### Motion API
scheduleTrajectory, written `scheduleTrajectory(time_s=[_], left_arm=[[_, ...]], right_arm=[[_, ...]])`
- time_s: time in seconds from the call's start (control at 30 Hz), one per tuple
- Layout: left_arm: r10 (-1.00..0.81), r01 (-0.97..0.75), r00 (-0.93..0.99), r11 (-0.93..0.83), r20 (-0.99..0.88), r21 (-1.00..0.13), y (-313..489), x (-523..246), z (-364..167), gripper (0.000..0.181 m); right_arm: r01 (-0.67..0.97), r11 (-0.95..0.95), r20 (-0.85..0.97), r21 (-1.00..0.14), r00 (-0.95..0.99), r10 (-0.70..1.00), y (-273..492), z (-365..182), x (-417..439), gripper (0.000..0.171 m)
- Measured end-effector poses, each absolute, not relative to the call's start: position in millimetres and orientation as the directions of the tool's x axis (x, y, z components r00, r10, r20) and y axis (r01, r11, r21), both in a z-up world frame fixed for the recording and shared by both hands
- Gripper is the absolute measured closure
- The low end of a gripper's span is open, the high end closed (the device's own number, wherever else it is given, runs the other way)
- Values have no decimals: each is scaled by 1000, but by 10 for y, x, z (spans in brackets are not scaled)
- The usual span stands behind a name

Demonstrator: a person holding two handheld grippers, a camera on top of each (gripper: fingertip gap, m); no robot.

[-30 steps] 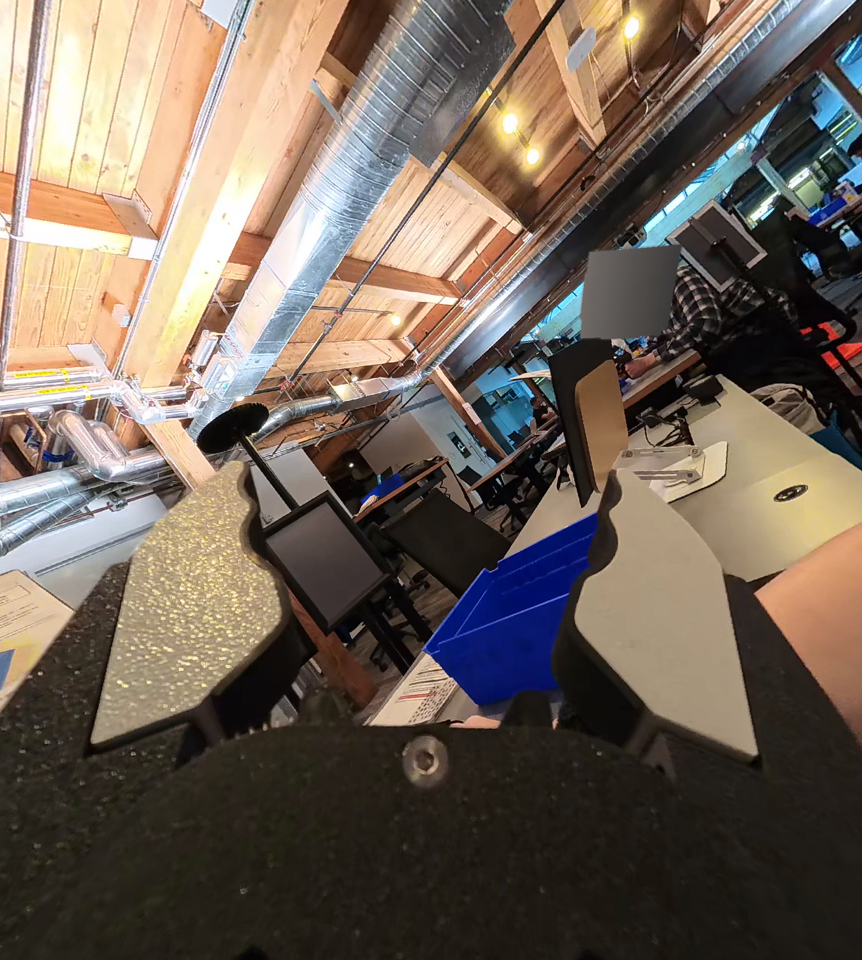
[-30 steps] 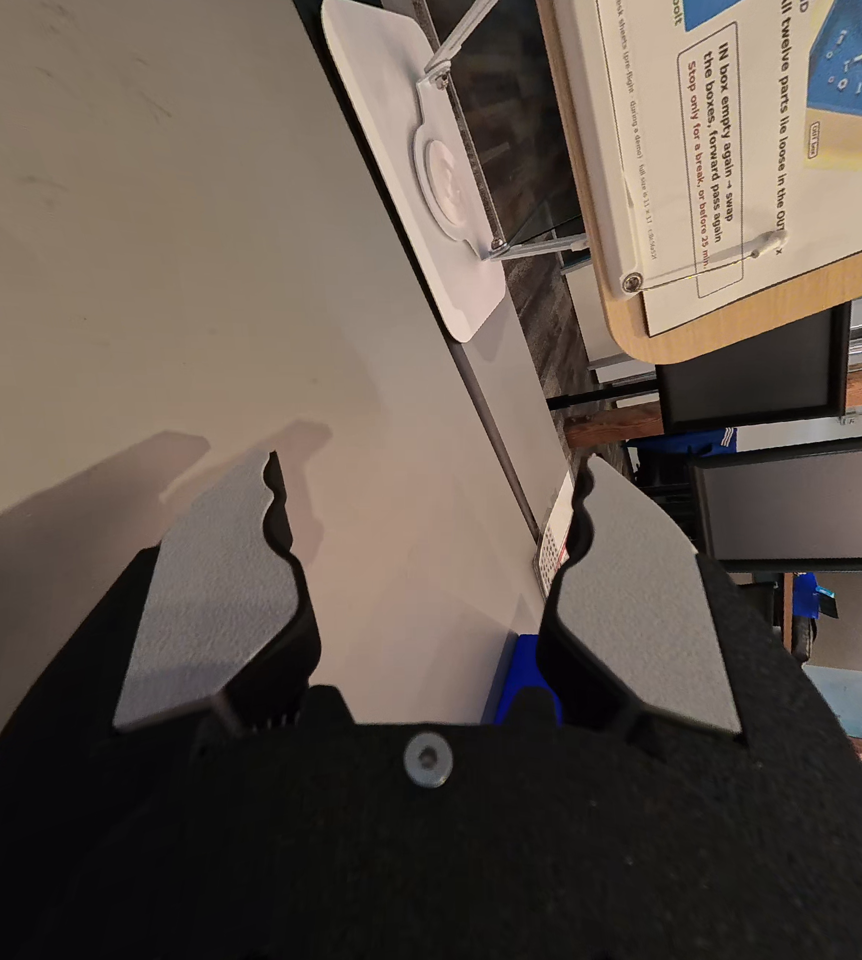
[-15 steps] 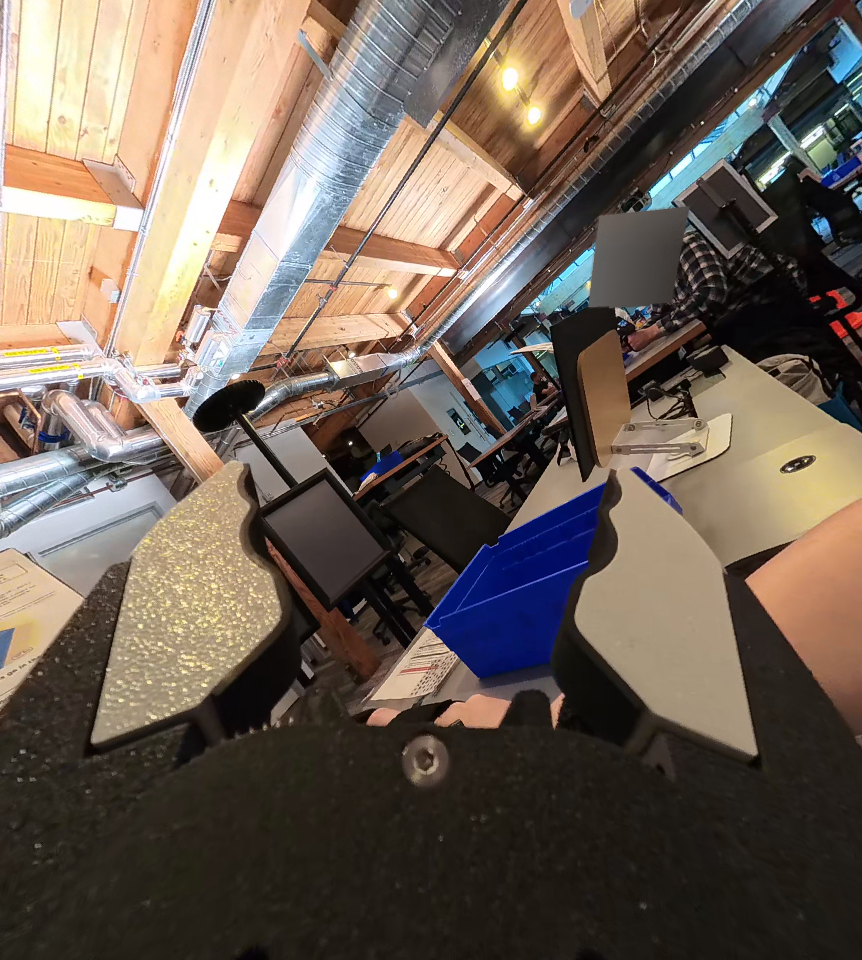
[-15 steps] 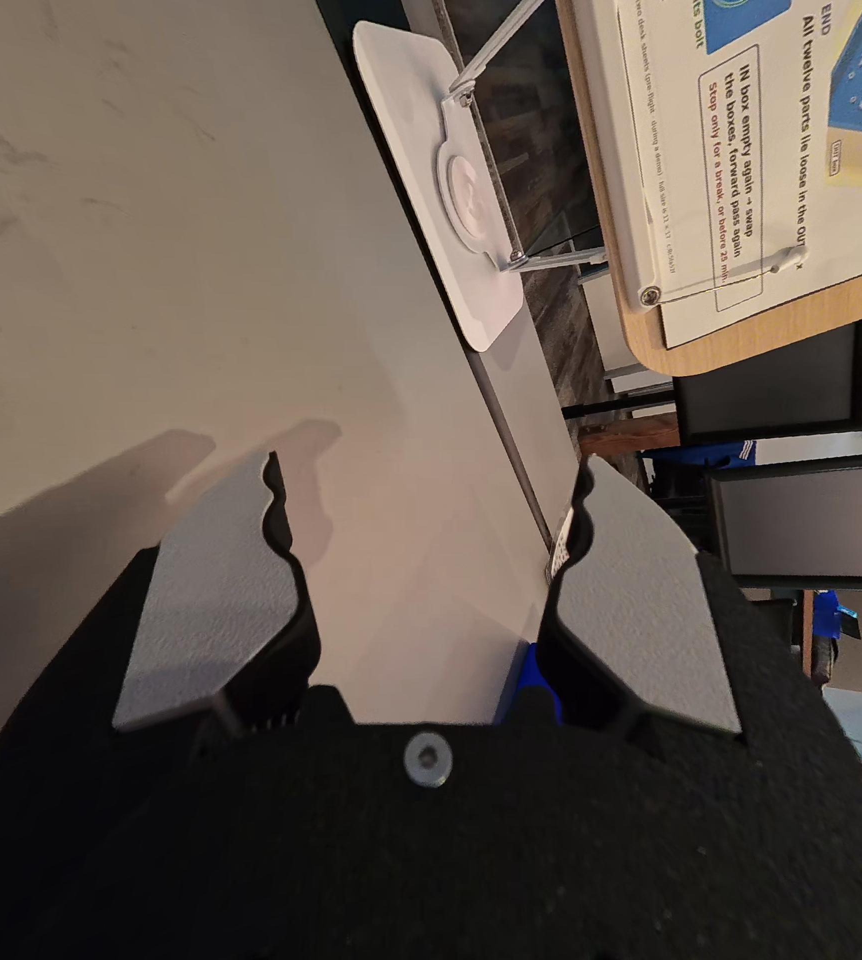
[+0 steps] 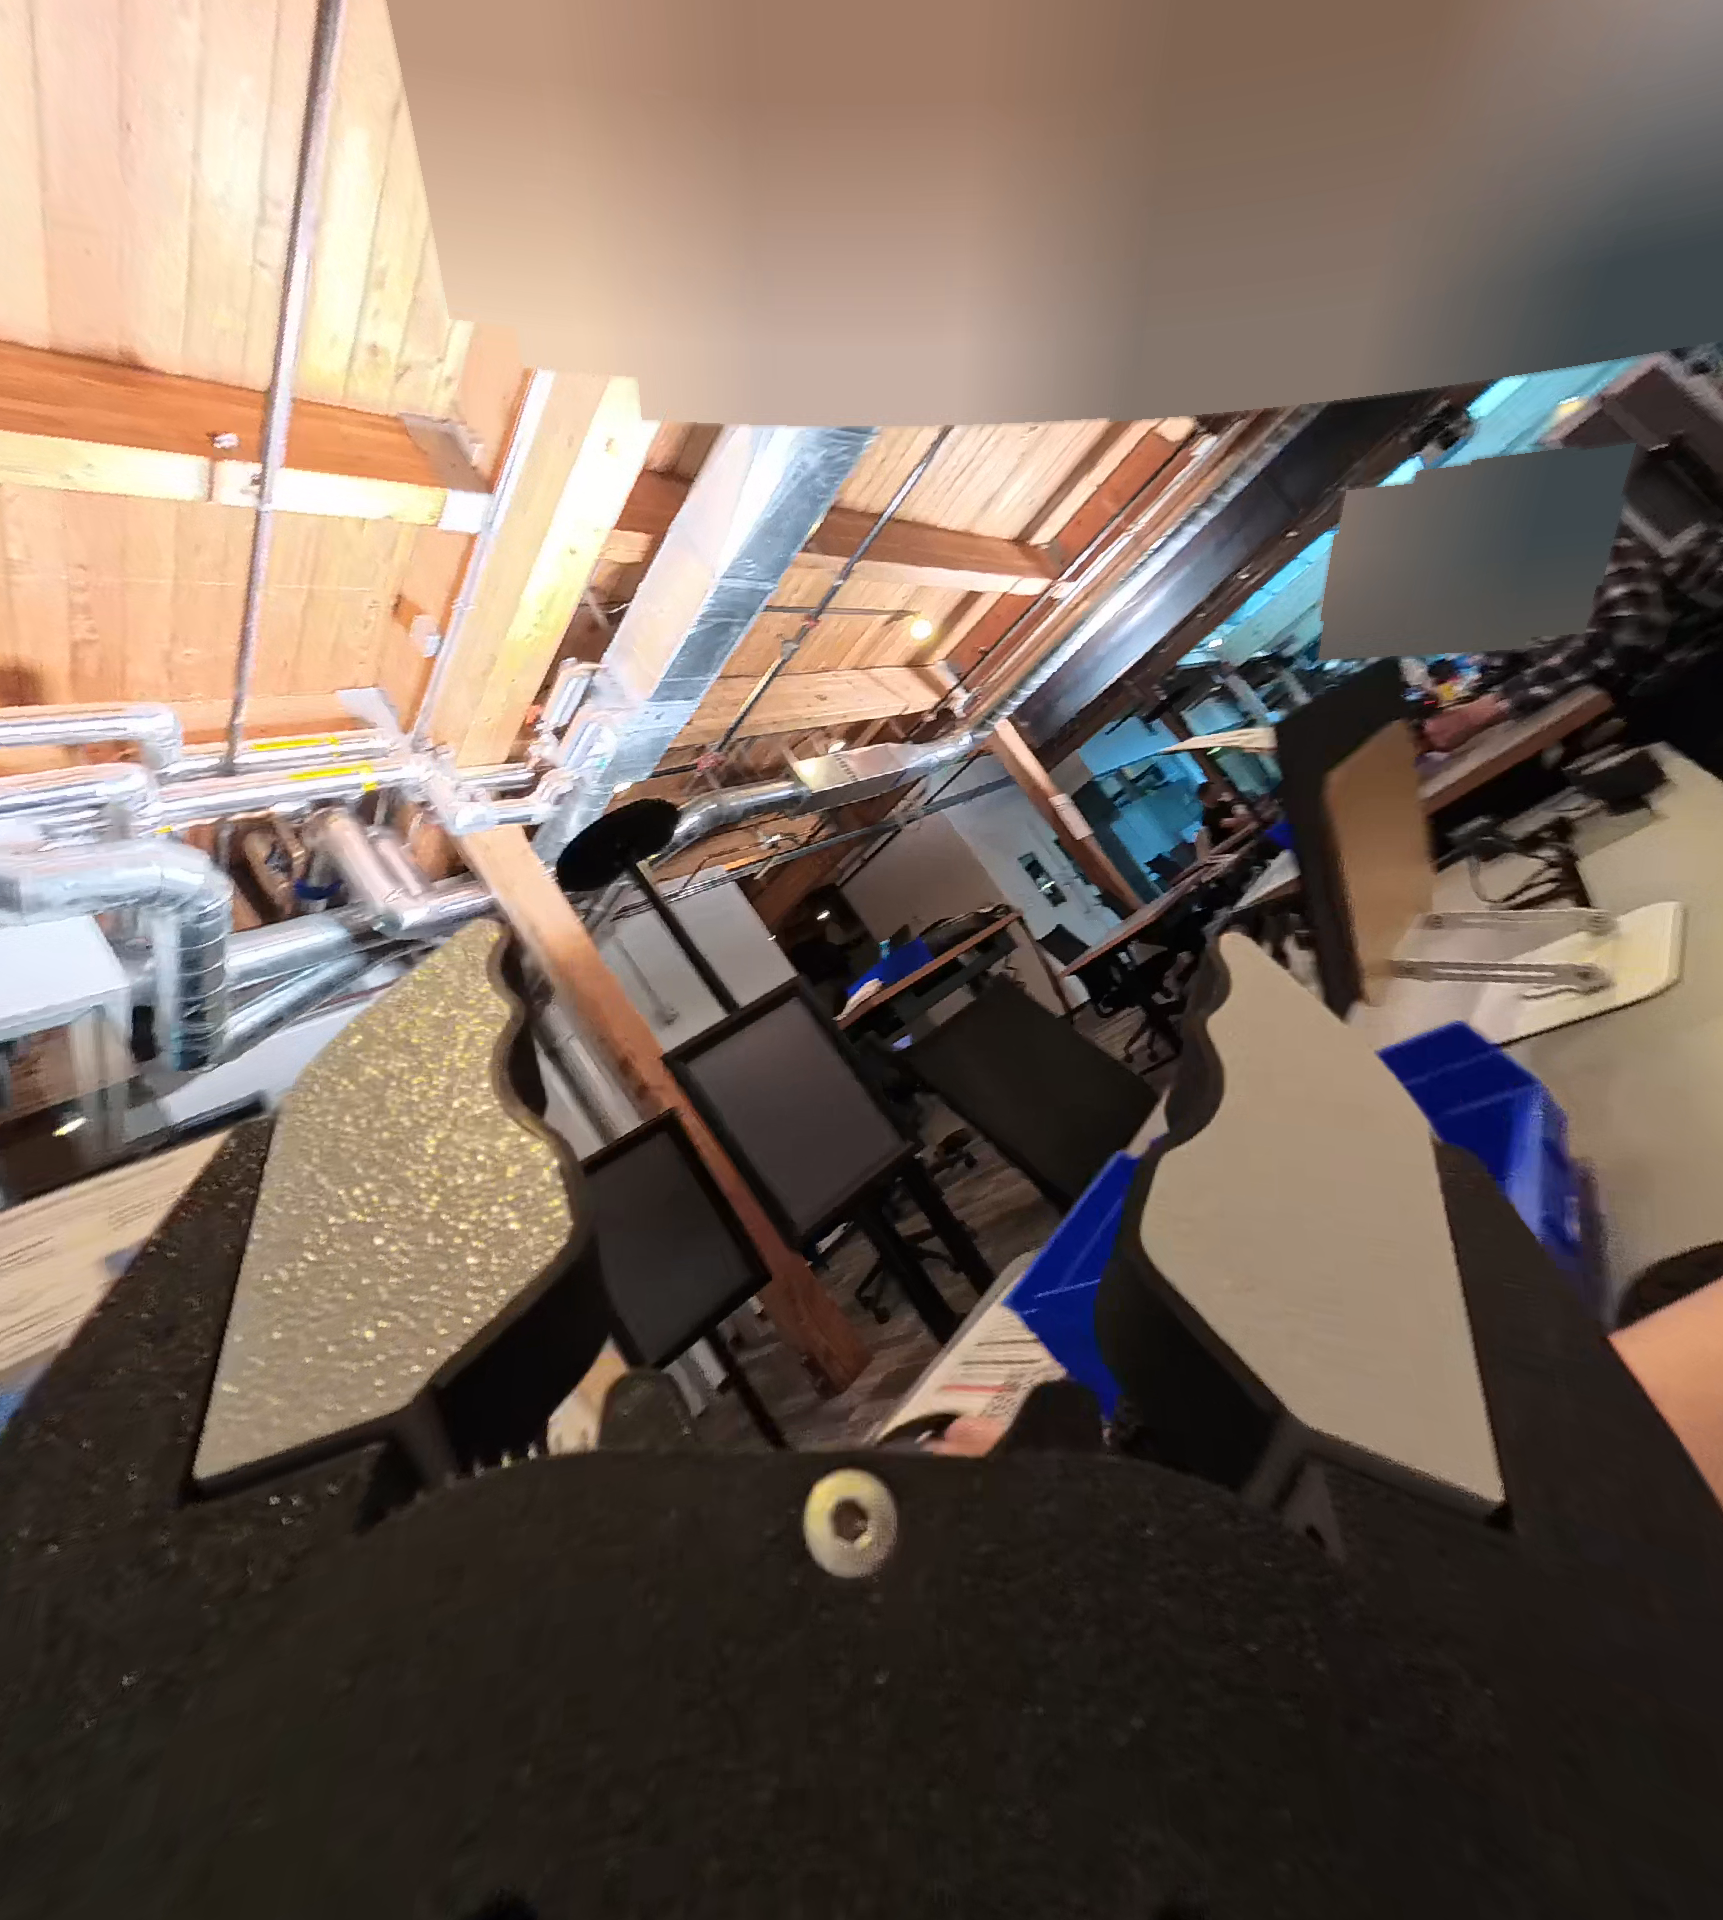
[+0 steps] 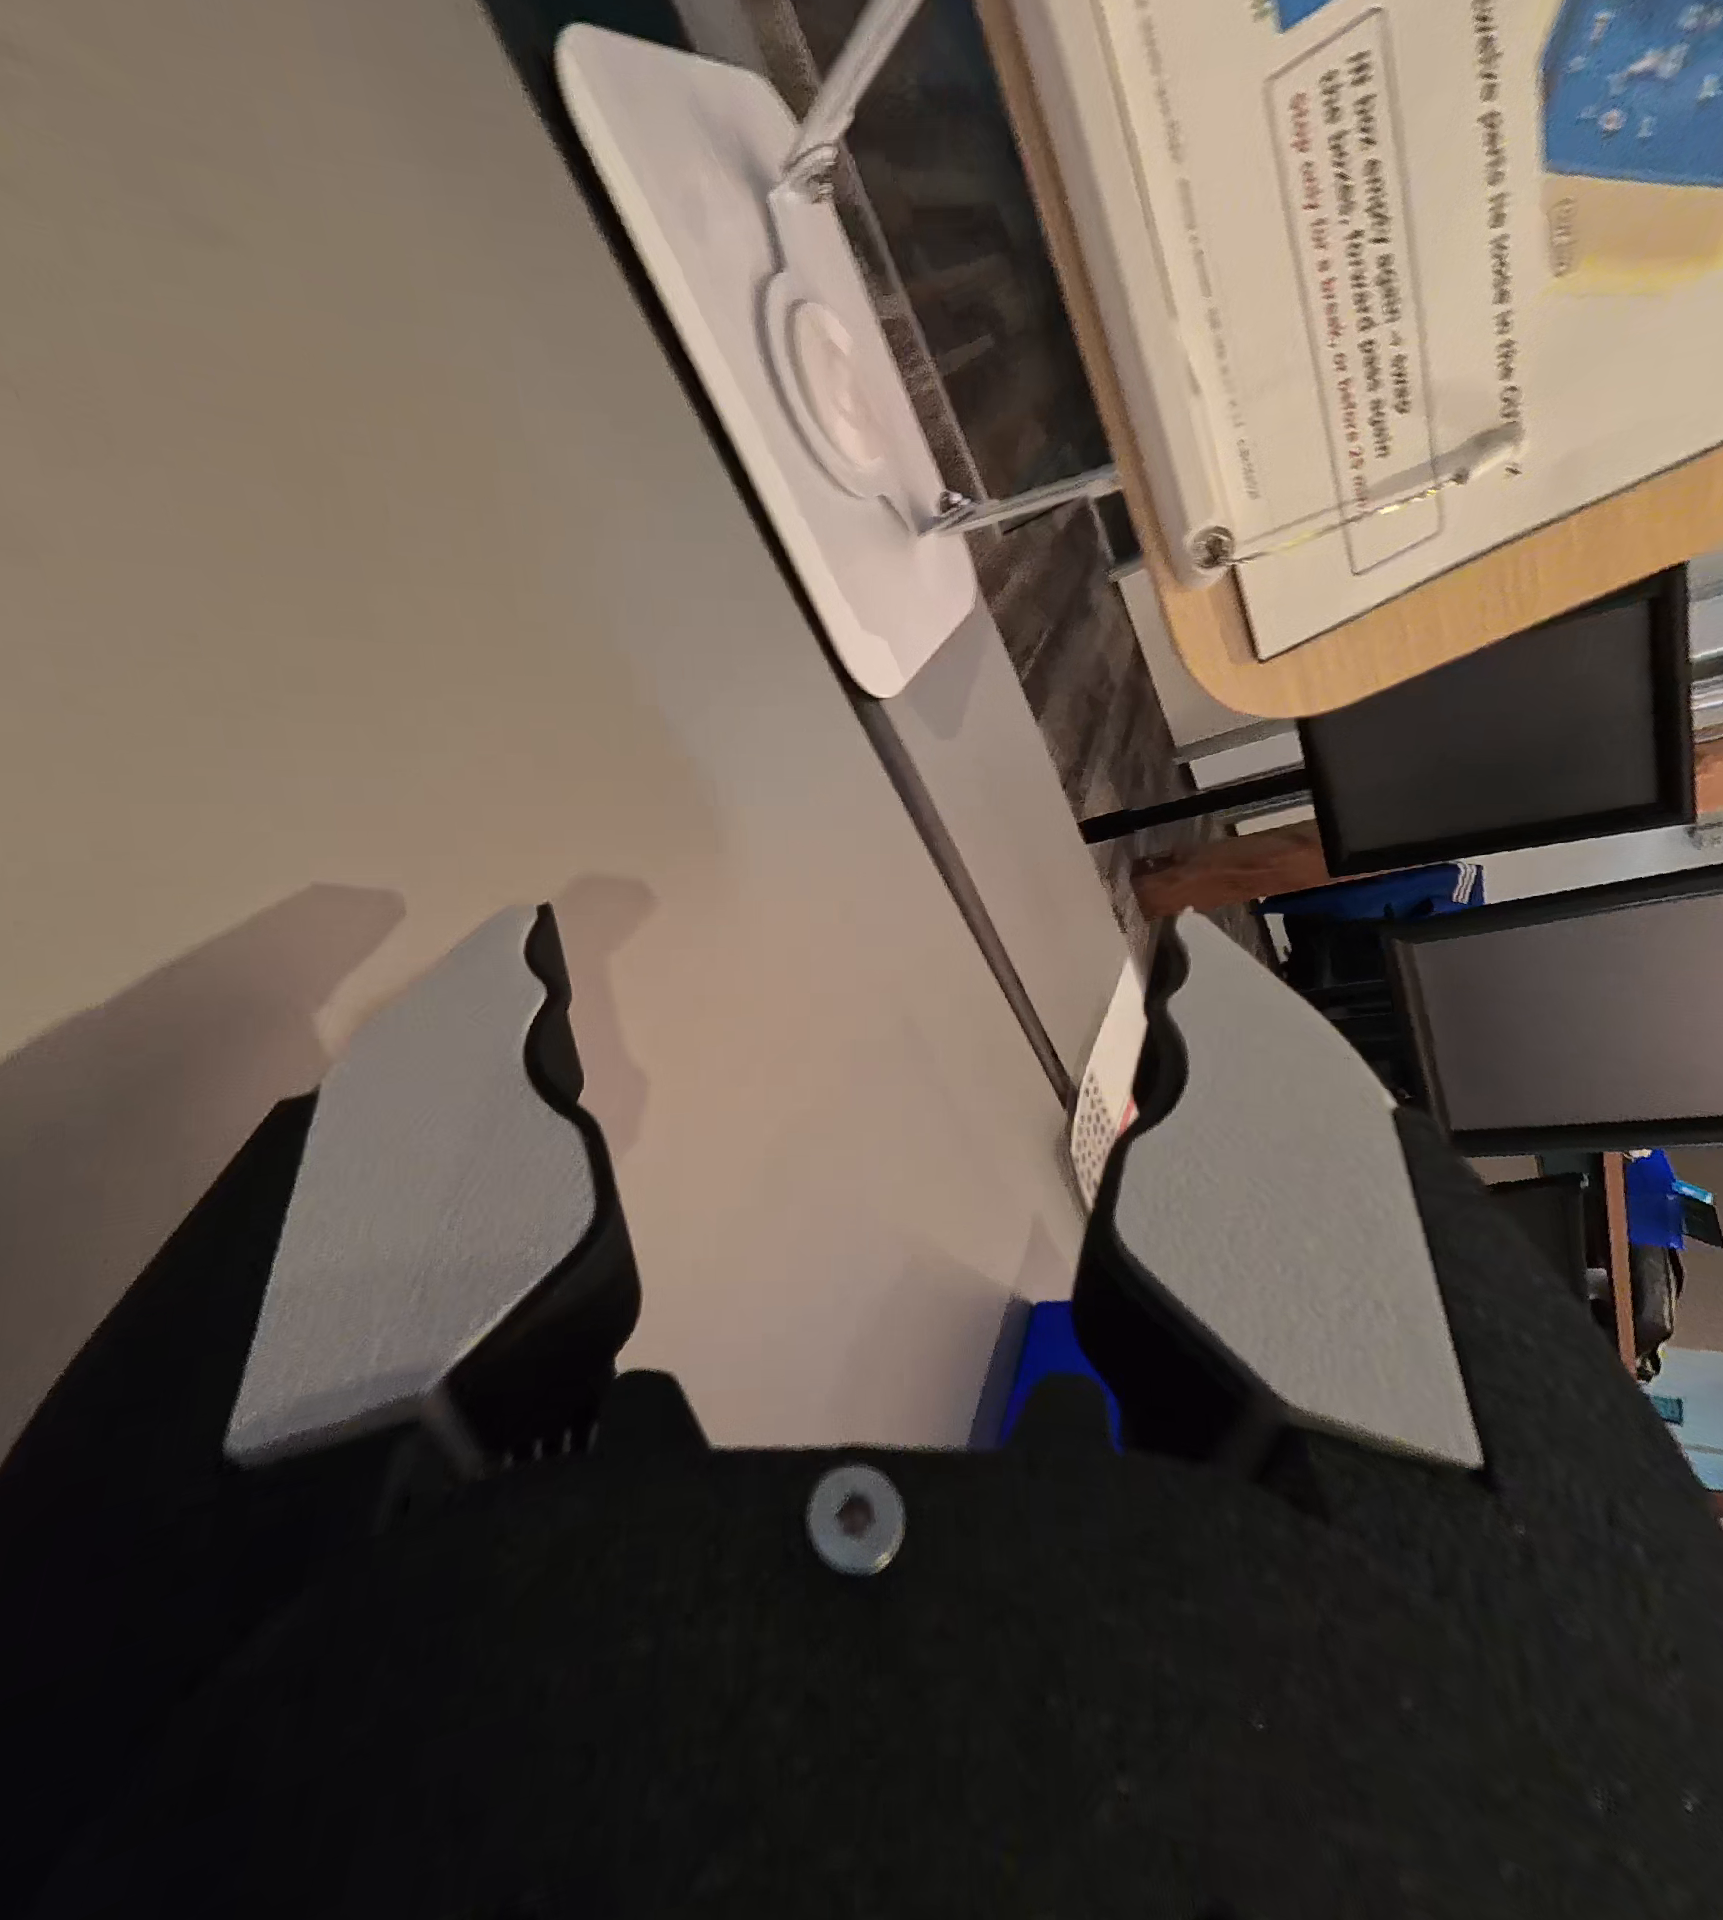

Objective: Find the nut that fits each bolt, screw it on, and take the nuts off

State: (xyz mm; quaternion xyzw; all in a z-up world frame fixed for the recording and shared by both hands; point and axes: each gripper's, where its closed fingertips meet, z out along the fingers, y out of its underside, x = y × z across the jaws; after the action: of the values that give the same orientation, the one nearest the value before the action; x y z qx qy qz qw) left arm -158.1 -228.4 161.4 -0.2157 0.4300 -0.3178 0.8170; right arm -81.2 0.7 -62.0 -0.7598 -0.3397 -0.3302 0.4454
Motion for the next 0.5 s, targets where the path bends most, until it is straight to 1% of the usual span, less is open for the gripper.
scheduleTrajectory(time_s=[0.1, 0.2, 0.27, 0.33, 0.43, 0.5], left_arm=[[-698, 267, 524, 678, -488, -685, -1795, -1793, 1739, 64], [-696, 165, 622, 565, -360, -808, -1002, -2032, 1623, 67], [-697, 58, 664, 409, -271, -911, -441, -2147, 1305, 71], [-707, -34, 680, 236, -196, -971, -47, -2201, 902, 79], [-740, -113, 666, 17, -89, -993, 235, -2170, 378, 81], [-738, -171, 669, -42, -85, -984, 313, -2153, 163, 84]], right_arm=[[773, -365, 784, -518, 600, 160, 125, -547, -518, 66], [662, -404, 677, -631, 725, 132, 209, -593, -140, 64], [567, -405, 582, -717, 807, 98, 229, -563, 62, 65], [504, -385, 522, -773, 850, 64, 223, -469, 202, 65], [459, -326, 487, -826, 873, -5, 192, -262, 324, 63], [438, -313, 471, -843, 881, -37, 165, -178, 360, 62]])
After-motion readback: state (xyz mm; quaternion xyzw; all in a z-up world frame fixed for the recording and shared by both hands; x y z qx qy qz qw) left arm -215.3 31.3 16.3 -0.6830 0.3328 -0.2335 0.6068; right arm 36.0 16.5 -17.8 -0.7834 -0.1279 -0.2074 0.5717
